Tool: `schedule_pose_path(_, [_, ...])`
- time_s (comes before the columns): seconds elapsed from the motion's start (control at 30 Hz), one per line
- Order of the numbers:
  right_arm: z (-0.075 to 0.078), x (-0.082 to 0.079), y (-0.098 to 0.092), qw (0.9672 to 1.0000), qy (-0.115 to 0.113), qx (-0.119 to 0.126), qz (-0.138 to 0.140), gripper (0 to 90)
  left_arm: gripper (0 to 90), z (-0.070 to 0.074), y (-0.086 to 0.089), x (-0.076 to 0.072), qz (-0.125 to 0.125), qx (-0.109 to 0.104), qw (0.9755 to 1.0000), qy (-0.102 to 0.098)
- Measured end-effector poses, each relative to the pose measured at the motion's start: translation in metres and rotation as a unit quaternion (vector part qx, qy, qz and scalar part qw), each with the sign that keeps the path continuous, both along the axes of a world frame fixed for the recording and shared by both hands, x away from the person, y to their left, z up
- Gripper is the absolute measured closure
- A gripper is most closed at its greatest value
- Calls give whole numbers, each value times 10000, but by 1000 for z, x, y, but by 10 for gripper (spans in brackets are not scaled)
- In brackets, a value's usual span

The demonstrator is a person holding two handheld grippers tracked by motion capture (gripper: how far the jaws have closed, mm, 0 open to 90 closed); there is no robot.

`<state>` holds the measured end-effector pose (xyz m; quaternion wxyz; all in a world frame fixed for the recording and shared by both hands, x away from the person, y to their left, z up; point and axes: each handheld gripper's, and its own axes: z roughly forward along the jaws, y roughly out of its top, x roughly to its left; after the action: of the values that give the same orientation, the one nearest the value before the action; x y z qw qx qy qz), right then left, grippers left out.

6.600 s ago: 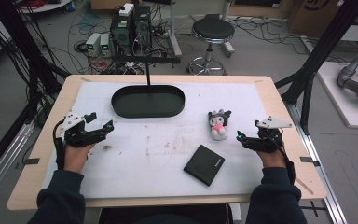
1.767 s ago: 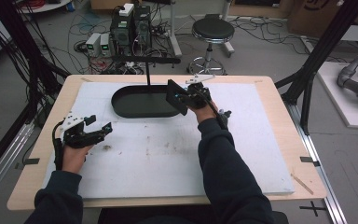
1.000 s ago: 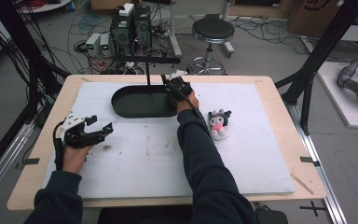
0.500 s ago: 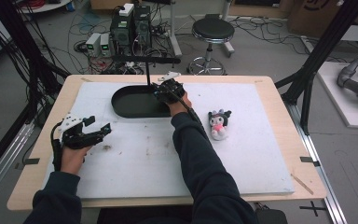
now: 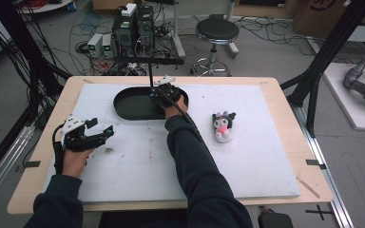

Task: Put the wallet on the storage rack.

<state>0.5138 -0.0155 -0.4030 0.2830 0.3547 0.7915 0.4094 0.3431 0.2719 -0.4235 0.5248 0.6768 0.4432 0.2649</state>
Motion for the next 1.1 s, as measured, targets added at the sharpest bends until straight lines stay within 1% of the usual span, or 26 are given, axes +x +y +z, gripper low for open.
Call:
schedule_pose_path(0.07, [4,0,-4,10000,24,26,80,435,235,0,0,0,-3,7,10000,13])
schedule_pose_path(0.17, [16,-3,-15,9995,77,139,280,415,234,0,0,0,-22,1,10000,15])
schedule_pose_path(0.23, [26,-8,-25,9990,36,204,396,415,235,0,0,0,-33,-8,10000,8])
schedule_pose_path(0.27, [32,-13,-34,9984,20,250,498,413,235,0,0,0,-33,-8,10000,8])
schedule_pose_path(0.3, [32,-13,-34,9984,20,250,498,413,235,0,0,0,-41,-18,10000,12])
schedule_pose_path(0.33, [40,-21,-51,9975,35,332,621,378,234,0,0,0,-43,-20,10000,10])
schedule_pose_path(0.37, [40,-21,-51,9975,35,332,621,378,235,0,0,0,-43,-20,10000,10])
schedule_pose_path(0.4, [45,-33,-74,9964,127,403,729,358,234,-1,0,0,-43,-21,10000,9])
schedule_pose_path(0.43, [45,-33,-74,9964,127,403,729,358,235,-1,0,0,-43,-21,10000,9])
schedule_pose_path(0.47, [48,-41,-93,9963,316,358,717,294,235,-1,-1,1,-55,-28,10000,5])
schedule_pose_path(0.5, [48,-46,-103,9961,324,370,730,294,234,-1,-1,1,-56,-34,10000,2])
schedule_pose_path(0.53, [48,-52,-114,9962,314,381,715,284,235,-1,-1,1,-63,-38,10000,4])
schedule_pose_path(0.57, [49,-56,-123,9964,455,291,647,242,234,-1,-1,1,-63,-38,10000,4])
schedule_pose_path(0.6, [49,-56,-123,9964,455,291,647,242,234,-1,-2,1,-60,-42,10000,11])
schedule_pose_path(0.63, [47,-66,-143,9968,458,255,598,225,234,-2,-3,2,-69,-64,10000,10])
schedule_pose_path(0.67, [46,-72,-153,9969,441,291,576,221,234,-2,-3,2,-74,-41,10000,12])
schedule_pose_path(0.7, [46,-77,-162,9972,473,281,505,217,234,-2,-3,2,-74,-41,10000,12])
schedule_pose_path(0.73, [46,-77,-162,9972,473,281,505,217,234,-2,-3,3,-69,-37,10000,15])
schedule_pose_path(0.77, [44,-89,-179,9978,409,300,432,216,235,-2,-3,3,-67,-31,10000,26])
schedule_pose_path(0.87, [41,-106,-203,9988,305,215,311,216,234,-2,-4,1,-87,6,9999,52])
schedule_pose_path(0.97, [35,-120,-221,9995,253,126,157,215,234,-2,-3,1,-84,17,9999,75])
schedule_pose_path(1.0, [35,-120,-221,9995,253,126,157,215,234,-2,-3,1,-83,19,9999,79])
schedule_pose_path(1.03, [31,-124,-229,9997,219,97,66,215,235,-2,-3,1,-70,5,10000,71])
schedule_pose_path(1.07, [31,-124,-229,9997,219,97,66,215,234,-2,-3,1,-70,5,10000,71])
schedule_pose_path(1.1, [27,-127,-233,9996,230,134,-14,215,234,-2,-3,1,-63,15,9999,80])
